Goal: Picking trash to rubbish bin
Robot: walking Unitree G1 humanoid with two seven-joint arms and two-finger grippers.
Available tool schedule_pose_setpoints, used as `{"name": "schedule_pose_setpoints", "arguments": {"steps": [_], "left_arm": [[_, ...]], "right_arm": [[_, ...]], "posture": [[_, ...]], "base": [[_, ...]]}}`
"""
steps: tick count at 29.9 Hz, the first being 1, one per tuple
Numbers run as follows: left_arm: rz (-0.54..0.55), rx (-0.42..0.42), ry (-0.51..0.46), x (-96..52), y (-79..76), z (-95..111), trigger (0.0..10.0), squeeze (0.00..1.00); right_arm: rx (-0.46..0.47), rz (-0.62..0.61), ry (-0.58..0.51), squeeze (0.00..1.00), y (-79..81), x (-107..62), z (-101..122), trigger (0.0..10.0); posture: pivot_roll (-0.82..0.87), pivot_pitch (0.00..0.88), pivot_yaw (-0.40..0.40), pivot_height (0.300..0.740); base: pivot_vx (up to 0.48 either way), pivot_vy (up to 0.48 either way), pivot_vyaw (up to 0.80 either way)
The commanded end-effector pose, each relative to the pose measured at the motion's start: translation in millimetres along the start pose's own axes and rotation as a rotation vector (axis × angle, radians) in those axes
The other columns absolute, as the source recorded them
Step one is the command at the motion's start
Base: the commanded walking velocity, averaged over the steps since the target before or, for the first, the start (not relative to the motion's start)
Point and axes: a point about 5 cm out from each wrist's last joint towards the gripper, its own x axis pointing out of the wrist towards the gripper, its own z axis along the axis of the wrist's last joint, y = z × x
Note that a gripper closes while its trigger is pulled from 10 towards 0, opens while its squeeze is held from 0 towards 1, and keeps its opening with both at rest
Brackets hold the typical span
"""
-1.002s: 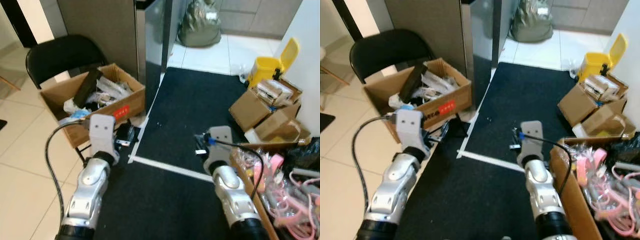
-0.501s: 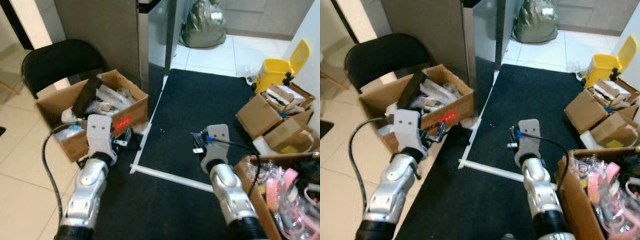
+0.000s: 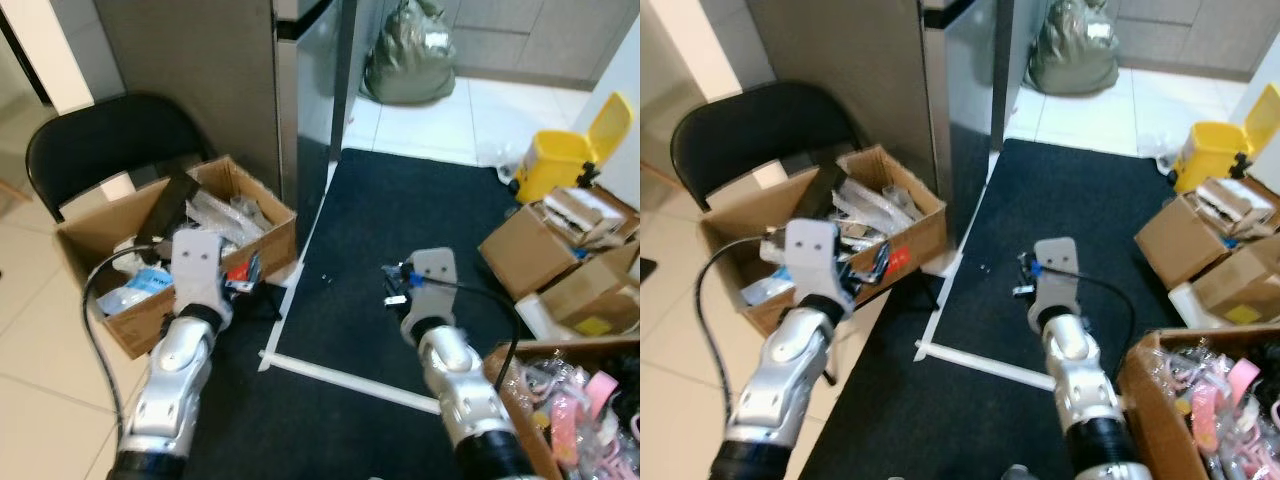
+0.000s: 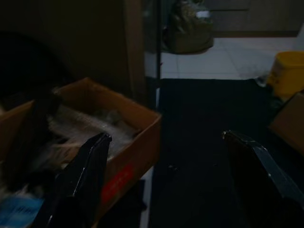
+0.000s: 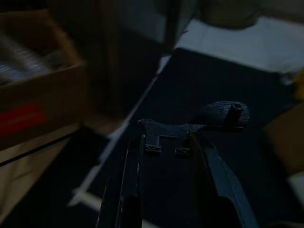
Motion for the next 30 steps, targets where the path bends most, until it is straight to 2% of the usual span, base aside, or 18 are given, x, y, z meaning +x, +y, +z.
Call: {"name": "schedule_pose_setpoints", "arguments": {"steps": [1, 6, 24, 30], "left_arm": [[0.018, 0.009, 0.02, -4.0, 5.4, -5.1, 10.0, 0.0], [0.02, 0.01, 0.021, -4.0, 5.9, -5.4, 10.0, 0.0], [0.016, 0.013, 0.019, -4.2, 5.6, -4.8, 10.0, 0.0], [0.017, 0.016, 0.017, -4.9, 5.9, -4.7, 10.0, 0.0]], "right_arm": [[-0.011, 0.021, 0.017, 0.0, 6.2, -1.4, -4.7, 10.0], [-0.015, 0.023, 0.019, 0.0, 7.2, -1.0, -4.6, 10.0], [-0.028, 0.032, 0.016, 0.0, 8.7, -0.1, -4.4, 10.0], [-0.011, 0.033, 0.009, 0.0, 10.1, 0.9, -3.5, 10.0]], "posture": [[0.04, 0.14, 0.014, 0.74], [0.04, 0.14, 0.014, 0.74], [0.04, 0.136, 0.009, 0.74], [0.04, 0.13, 0.005, 0.74]], "base": [[0.368, 0.0, 0.0], [0.37, 0.0, 0.0], [0.369, 0.0, 0.78], [0.368, 0.0, 0.0]]}}
